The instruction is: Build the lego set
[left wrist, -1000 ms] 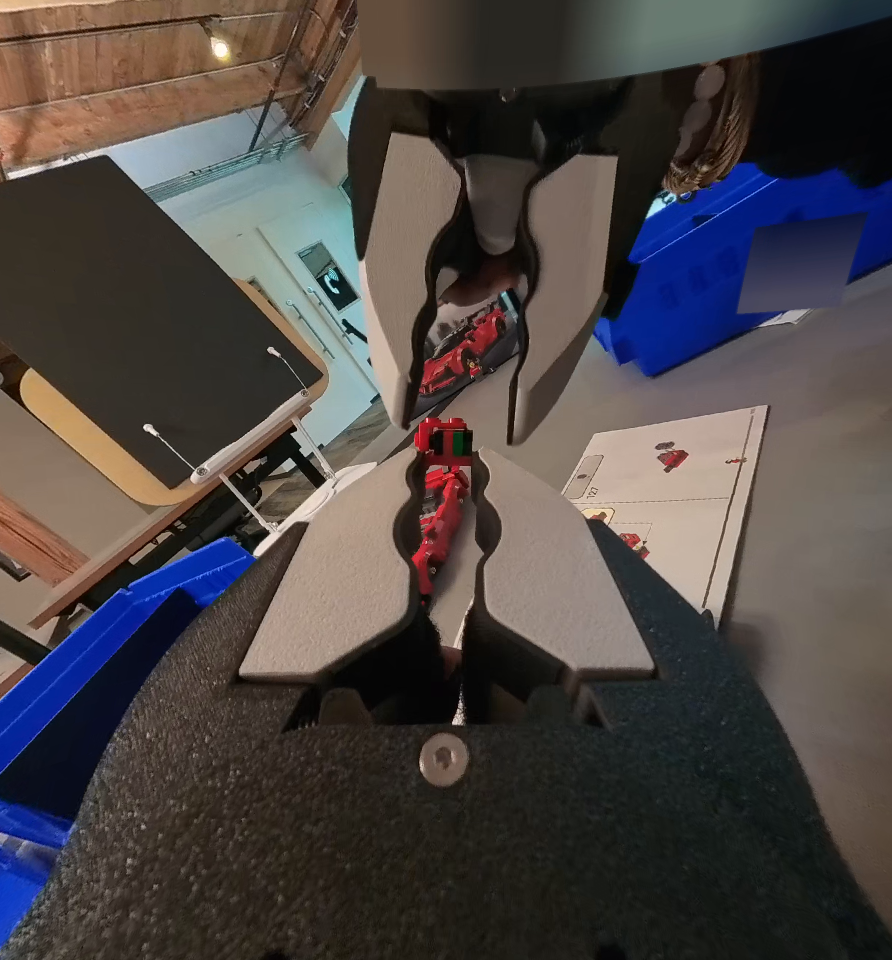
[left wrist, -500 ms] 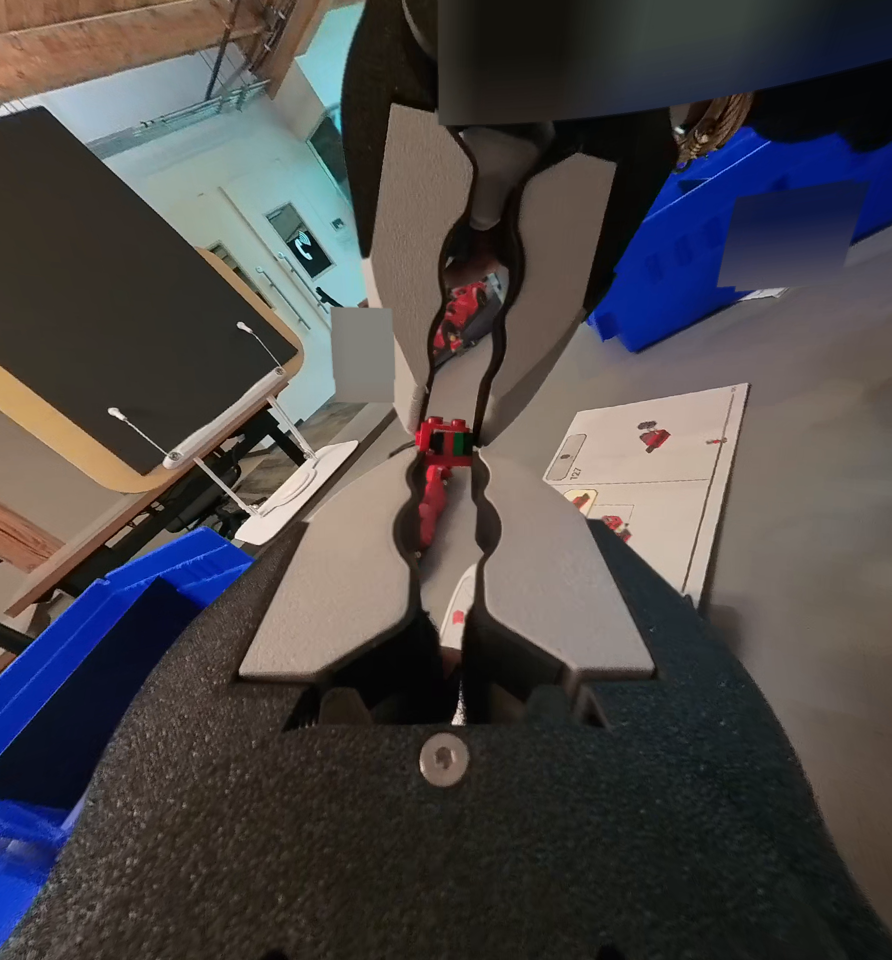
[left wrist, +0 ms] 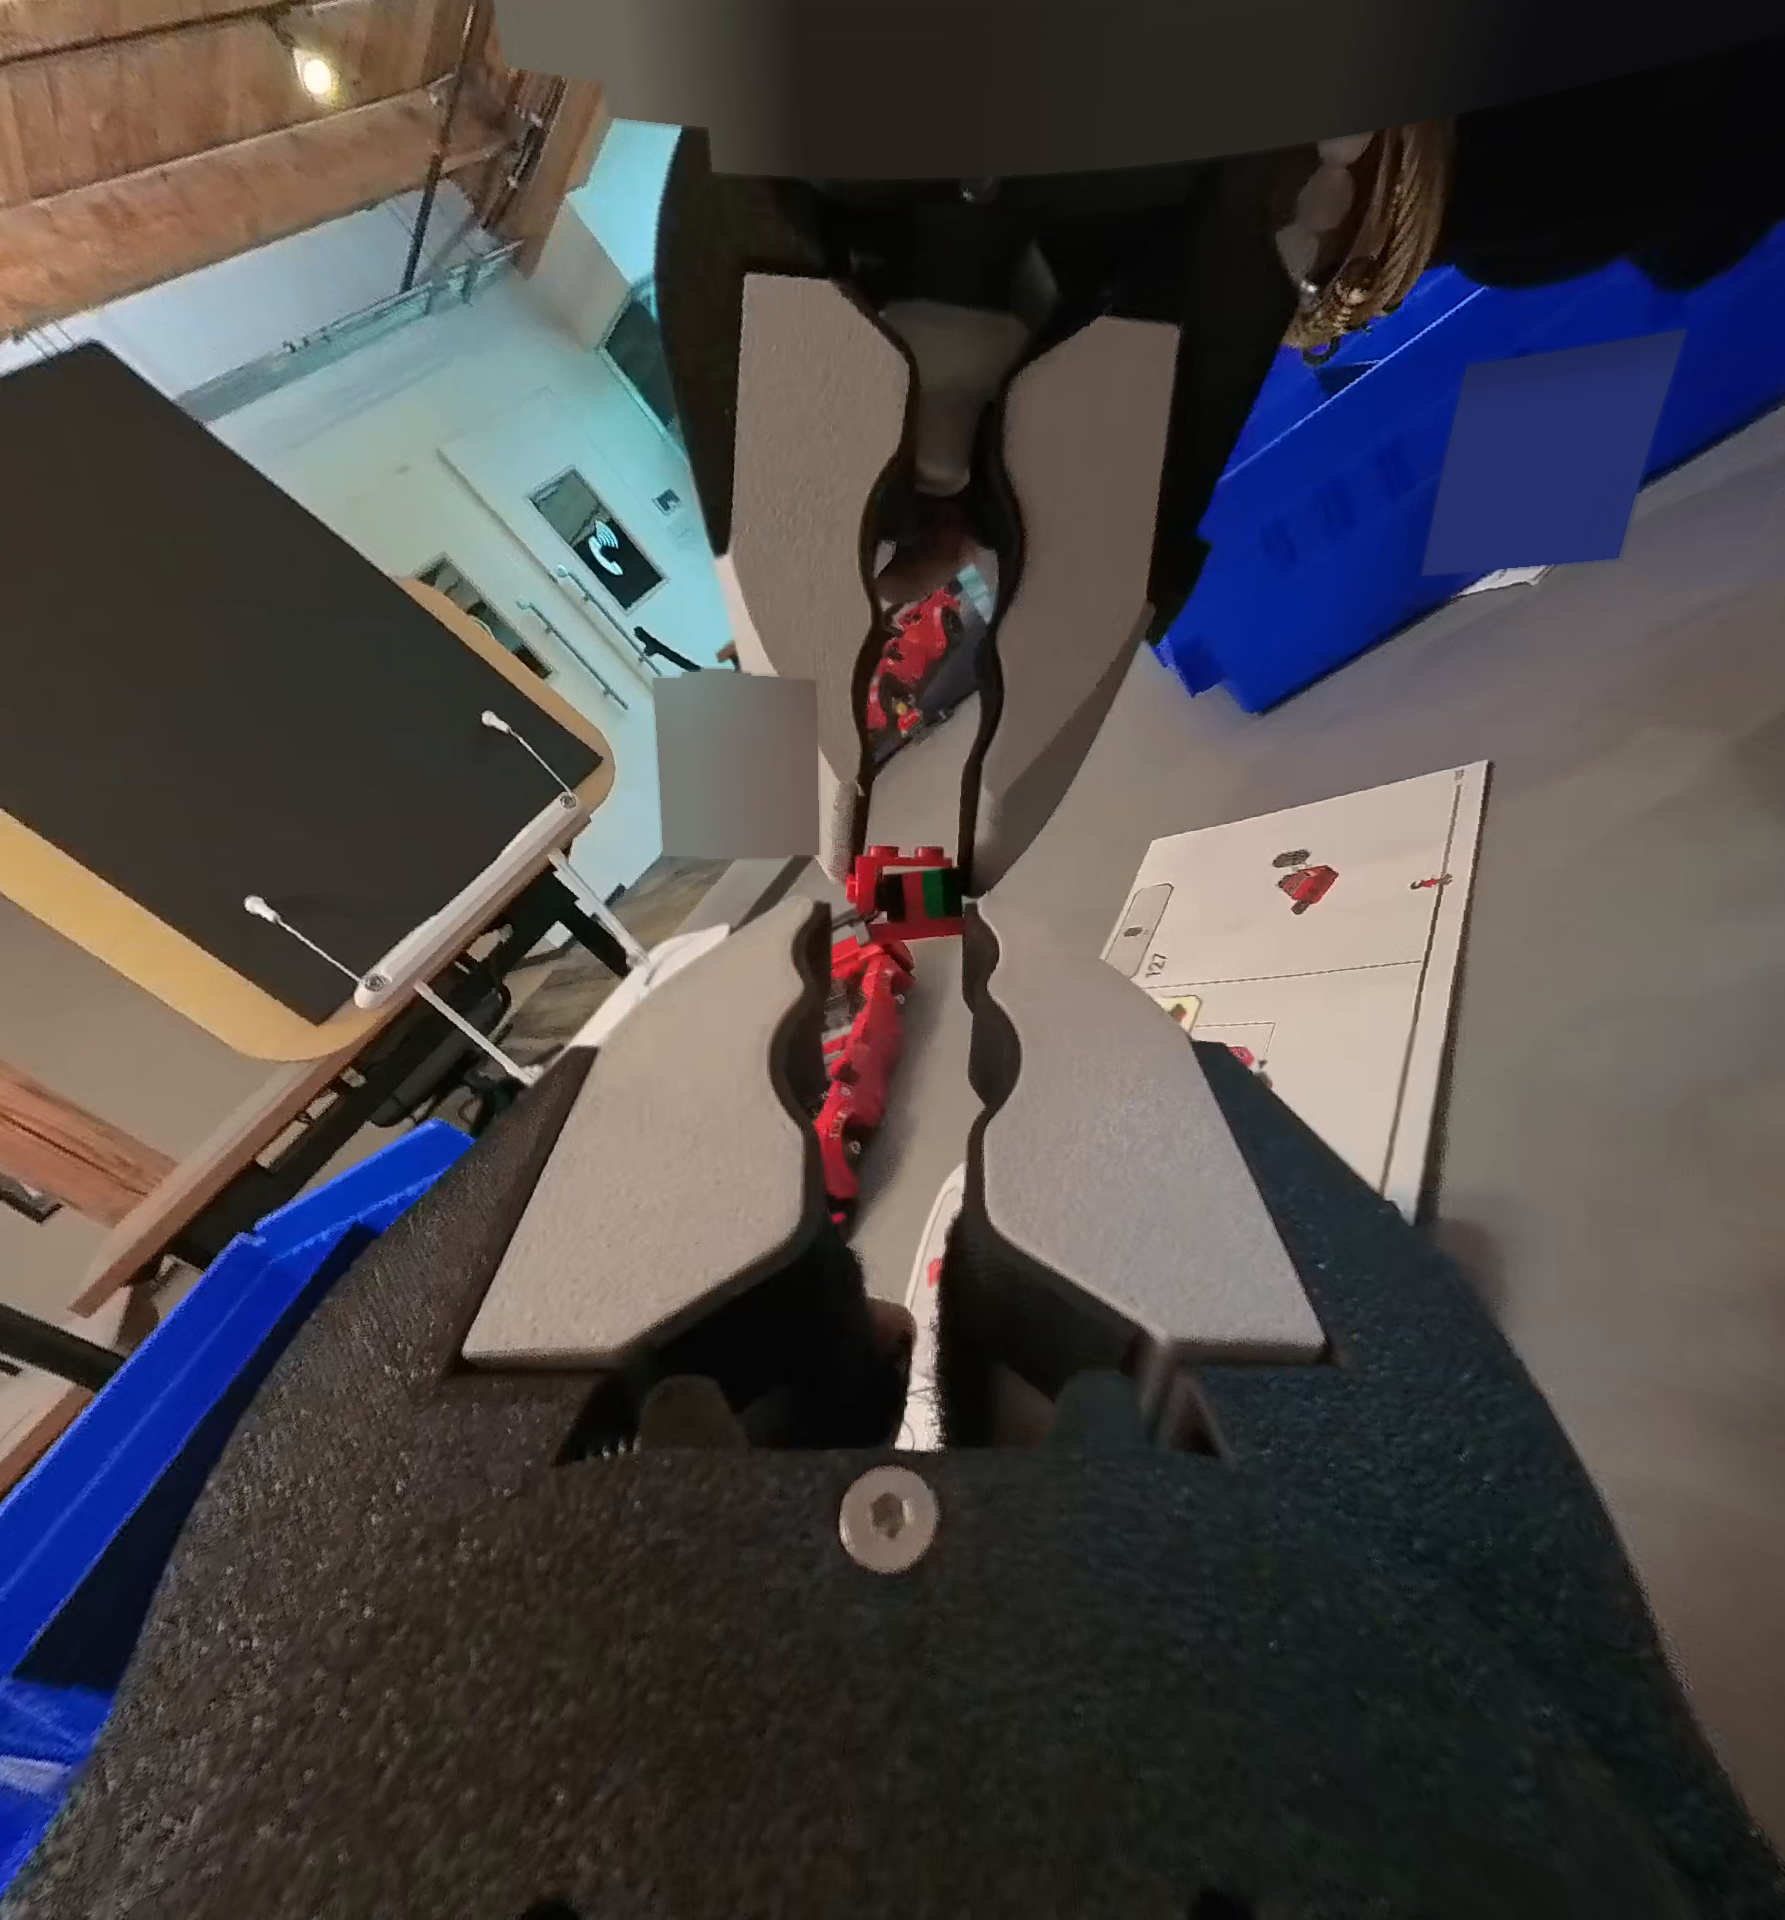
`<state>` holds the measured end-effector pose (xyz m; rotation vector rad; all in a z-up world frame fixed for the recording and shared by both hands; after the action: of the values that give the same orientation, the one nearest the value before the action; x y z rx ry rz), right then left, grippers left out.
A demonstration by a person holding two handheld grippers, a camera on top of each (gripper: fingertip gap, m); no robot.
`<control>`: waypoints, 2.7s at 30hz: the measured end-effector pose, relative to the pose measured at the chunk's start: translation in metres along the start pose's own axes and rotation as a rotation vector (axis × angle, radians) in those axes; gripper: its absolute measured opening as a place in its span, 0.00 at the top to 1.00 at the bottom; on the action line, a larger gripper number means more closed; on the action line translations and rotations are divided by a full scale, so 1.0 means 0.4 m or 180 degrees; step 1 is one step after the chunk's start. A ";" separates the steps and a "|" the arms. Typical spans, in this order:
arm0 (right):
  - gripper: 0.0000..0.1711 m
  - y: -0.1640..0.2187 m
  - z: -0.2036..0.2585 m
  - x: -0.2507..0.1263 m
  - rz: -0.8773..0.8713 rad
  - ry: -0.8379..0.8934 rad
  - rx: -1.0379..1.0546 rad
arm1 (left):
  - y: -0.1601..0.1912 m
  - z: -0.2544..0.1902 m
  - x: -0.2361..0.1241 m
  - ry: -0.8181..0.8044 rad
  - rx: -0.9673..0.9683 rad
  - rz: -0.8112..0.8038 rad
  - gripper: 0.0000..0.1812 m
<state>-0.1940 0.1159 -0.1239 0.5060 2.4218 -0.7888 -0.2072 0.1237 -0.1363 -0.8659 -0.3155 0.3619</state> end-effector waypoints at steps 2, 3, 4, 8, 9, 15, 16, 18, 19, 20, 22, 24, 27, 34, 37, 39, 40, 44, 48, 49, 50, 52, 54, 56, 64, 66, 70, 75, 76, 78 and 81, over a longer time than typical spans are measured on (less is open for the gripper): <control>0.89 0.003 0.006 0.002 0.0028 -0.0046 -0.0004 | 0.001 -0.007 0.003 0.0069 0.0084 0.0025 0.88; 0.89 0.007 0.010 -0.001 0.0048 -0.0082 0.0023 | 0.003 -0.011 0.004 0.0106 0.0132 0.0053 0.89; 0.89 0.008 0.013 -0.001 0.0049 -0.0101 0.0033 | 0.004 -0.013 0.005 0.0127 0.0174 0.0076 0.89; 0.89 0.010 0.014 -0.004 0.0036 -0.0083 0.0095 | 0.003 -0.012 0.005 0.0185 0.0136 0.0168 0.90; 0.89 0.012 0.016 -0.005 0.0041 -0.0088 0.0099 | 0.003 -0.012 0.006 0.0194 0.0146 0.0192 0.90; 0.90 0.022 0.024 -0.009 0.0118 -0.0059 0.0162 | 0.009 -0.014 0.014 0.0237 0.0109 0.0254 0.90; 0.90 0.024 0.023 -0.010 0.0145 -0.0050 0.0218 | 0.010 -0.014 0.016 0.0237 0.0055 0.0248 0.90; 0.90 0.028 0.021 -0.012 0.0179 -0.0046 0.0304 | 0.011 -0.015 0.021 0.0233 -0.0067 0.0211 0.90; 0.90 0.026 0.021 -0.012 0.0165 -0.0026 0.0318 | 0.009 -0.015 0.021 0.0221 -0.0082 0.0177 0.90; 0.90 0.022 0.017 -0.013 0.0094 0.0029 0.0324 | 0.007 -0.013 0.019 0.0190 -0.0088 0.0128 0.91; 0.90 0.013 0.008 -0.020 -0.0100 0.0109 0.0520 | -0.005 -0.007 0.015 0.0161 -0.0218 -0.0024 0.91; 0.84 0.017 0.007 -0.026 -0.0141 0.0116 0.0647 | -0.017 -0.005 0.010 0.0169 -0.0349 -0.0199 0.91; 0.85 -0.001 0.002 -0.032 -0.0362 0.0213 0.0653 | -0.036 -0.006 -0.001 0.0224 -0.0526 -0.0465 0.91; 0.89 -0.037 -0.003 -0.026 -0.0582 0.0221 0.0634 | -0.072 -0.005 -0.015 0.0304 -0.0914 -0.0935 0.91; 0.89 -0.032 -0.003 -0.021 -0.0610 0.0128 0.0943 | -0.069 -0.005 -0.014 0.0338 -0.1213 -0.0984 0.91; 0.90 -0.027 -0.001 -0.017 -0.0621 0.0055 0.1150 | -0.062 -0.007 -0.013 0.0378 -0.1502 -0.1010 0.91; 0.90 -0.023 0.001 -0.014 -0.0609 0.0014 0.1248 | -0.058 -0.009 -0.012 0.0401 -0.1642 -0.1030 0.91; 0.90 -0.008 0.011 -0.002 -0.0618 -0.0145 0.1607 | -0.039 -0.018 -0.007 0.0468 -0.1912 -0.0956 0.91; 0.90 0.018 0.010 0.009 -0.0586 -0.0084 0.1722 | -0.017 -0.018 0.003 0.0570 -0.1879 -0.0716 0.91; 0.90 0.025 0.005 0.009 -0.0559 -0.0003 0.1678 | -0.010 -0.014 0.005 0.0625 -0.1832 -0.0615 0.91; 0.90 0.037 -0.007 0.003 -0.0511 0.0141 0.1607 | -0.002 -0.003 0.003 0.0641 -0.1761 -0.0522 0.91; 0.90 0.051 -0.023 -0.017 -0.0496 0.0348 0.1584 | 0.011 0.028 -0.010 0.0626 -0.1675 -0.0394 0.91; 0.90 0.052 -0.033 -0.035 -0.0689 0.0530 0.1726 | 0.022 0.049 -0.023 0.0652 -0.1863 -0.0277 0.90; 0.90 0.049 -0.036 -0.048 -0.0958 0.0695 0.1858 | 0.029 0.070 -0.031 0.0543 -0.2190 -0.0260 0.88; 0.90 -0.014 -0.032 -0.064 -0.2075 0.0986 0.1886 | -0.091 0.018 -0.005 0.1404 -0.4579 -0.1158 0.77; 0.90 -0.030 -0.026 -0.063 -0.2071 0.1008 0.1634 | -0.108 0.016 0.001 0.1564 -0.4864 -0.1312 0.77; 0.90 -0.040 -0.018 -0.056 -0.1966 0.1014 0.1386 | -0.134 0.006 0.003 0.1898 -0.5097 -0.1450 0.79; 0.89 -0.039 -0.015 -0.047 -0.1835 0.1062 0.1204 | -0.131 0.006 0.005 0.1835 -0.5023 -0.1531 0.90; 0.89 -0.036 -0.014 -0.044 -0.1767 0.1075 0.1183 | -0.126 0.005 0.004 0.1804 -0.4982 -0.1486 0.90; 0.82 -0.039 -0.019 -0.047 -0.1703 0.1181 0.1094 | -0.118 0.003 -0.002 0.1781 -0.4935 -0.1376 0.90; 0.83 -0.052 -0.015 -0.039 -0.1556 0.1141 0.0860 | -0.097 0.000 -0.008 0.1724 -0.4892 -0.1138 0.90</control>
<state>-0.1944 0.1011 -0.1020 0.1542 2.8341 -1.3411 -0.2032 0.0990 -0.1063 -2.3003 -0.1911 -0.5799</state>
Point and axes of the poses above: each gripper's, where its closed fingertips meet, x out along the fingers, y out of its underside, z = x × y across the jaws, the point moved 1 cm from there along -x, back along the fingers, and after that the axes turned 8 degrees about -z, right-handed, at the moved point
